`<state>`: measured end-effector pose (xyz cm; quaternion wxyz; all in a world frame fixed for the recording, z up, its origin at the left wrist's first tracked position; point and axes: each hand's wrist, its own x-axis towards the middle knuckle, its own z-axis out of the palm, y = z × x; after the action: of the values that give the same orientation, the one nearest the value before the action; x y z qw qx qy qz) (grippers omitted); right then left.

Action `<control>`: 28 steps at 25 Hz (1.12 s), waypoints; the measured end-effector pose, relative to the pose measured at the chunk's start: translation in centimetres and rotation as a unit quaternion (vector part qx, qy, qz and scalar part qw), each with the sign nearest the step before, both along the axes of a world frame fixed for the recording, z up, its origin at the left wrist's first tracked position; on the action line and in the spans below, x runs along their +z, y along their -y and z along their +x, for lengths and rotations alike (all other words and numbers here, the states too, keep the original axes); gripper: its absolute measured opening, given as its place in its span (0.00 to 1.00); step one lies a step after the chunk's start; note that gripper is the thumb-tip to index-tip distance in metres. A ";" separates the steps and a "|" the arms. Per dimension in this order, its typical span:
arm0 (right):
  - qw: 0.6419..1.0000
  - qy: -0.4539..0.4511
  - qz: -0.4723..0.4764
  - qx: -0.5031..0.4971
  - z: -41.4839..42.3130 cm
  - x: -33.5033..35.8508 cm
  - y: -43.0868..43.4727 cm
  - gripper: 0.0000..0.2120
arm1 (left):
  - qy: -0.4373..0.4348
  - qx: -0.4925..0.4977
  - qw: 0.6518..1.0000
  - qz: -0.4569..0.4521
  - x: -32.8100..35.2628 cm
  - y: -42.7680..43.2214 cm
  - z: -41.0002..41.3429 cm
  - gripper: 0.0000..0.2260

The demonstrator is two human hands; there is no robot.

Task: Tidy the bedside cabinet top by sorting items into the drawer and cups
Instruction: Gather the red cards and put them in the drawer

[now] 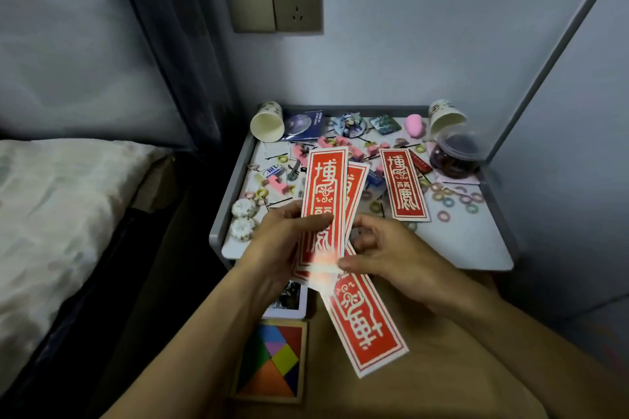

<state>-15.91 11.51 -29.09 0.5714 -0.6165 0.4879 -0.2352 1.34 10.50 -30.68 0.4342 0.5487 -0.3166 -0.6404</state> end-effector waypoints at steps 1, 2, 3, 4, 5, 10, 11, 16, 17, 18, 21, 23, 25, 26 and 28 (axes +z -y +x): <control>1.000 0.007 0.013 0.017 -0.1 -0.1 0.1 0.18 | -0.007 -0.004 1.000 0.005 0.1 0.1 0.0 0.11; 0.999 0.017 0.022 0.026 -0.3 -0.2 0.2 0.19 | -0.014 -0.005 1.000 0.009 0.2 0.1 0.0 0.10; 0.999 0.027 0.030 0.028 -0.5 -0.1 0.4 0.20 | -0.021 -0.002 1.000 0.012 0.2 0.2 0.0 0.10; 0.998 0.034 0.039 0.028 -0.8 0.0 0.6 0.19 | -0.025 0.004 1.000 0.012 0.2 0.2 -0.1 0.10; 0.998 0.036 0.046 0.031 -1.0 0.0 0.8 0.19 | -0.023 0.016 1.000 0.008 0.1 0.3 -0.2 0.10; 0.992 -0.075 0.071 0.078 -2.5 -0.8 1.0 0.11 | -0.040 0.196 0.980 -0.011 0.0 0.8 0.8 0.08; 0.993 -0.063 0.081 0.051 -2.7 -1.0 1.0 0.11 | -0.058 0.227 0.972 -0.013 0.1 1.0 1.4 0.09; 0.942 0.192 0.091 -0.259 -3.5 -0.9 1.7 0.09 | -0.034 0.187 0.982 0.001 0.0 0.6 1.9 0.10; 0.939 0.184 0.058 -0.286 -3.6 -0.8 1.9 0.07 | -0.010 0.155 0.988 0.004 0.1 0.4 1.7 0.09; 0.946 0.142 0.008 -0.292 -3.8 -0.7 2.2 0.06 | 0.016 0.128 0.992 -0.001 0.3 0.3 1.6 0.09; 0.963 0.019 -0.096 -0.250 -4.1 -0.6 2.9 0.06 | 0.072 0.064 0.994 -0.049 0.9 0.2 1.7 0.08; 0.979 0.035 -0.060 -0.190 -3.8 -0.7 3.0 0.08 | 0.078 -0.017 0.996 -0.049 1.2 0.0 1.5 0.08; 0.983 0.094 -0.009 -0.154 -3.3 -0.8 3.0 0.08 | 0.088 -0.097 0.991 -0.023 1.1 -0.5 0.9 0.08; 0.981 0.113 0.001 -0.160 -3.1 -0.8 3.2 0.08 | 0.091 -0.108 0.990 -0.016 0.9 -0.6 0.6 0.09; 0.974 0.029 -0.076 -0.211 -3.5 -1.6 4.3 0.09 | 0.090 -0.063 0.994 -0.017 0.7 -0.5 0.7 0.09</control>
<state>-19.42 7.21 -30.68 0.4747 -0.5340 0.5707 -0.4047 2.01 11.04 -30.02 0.3720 0.5759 -0.3989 -0.6090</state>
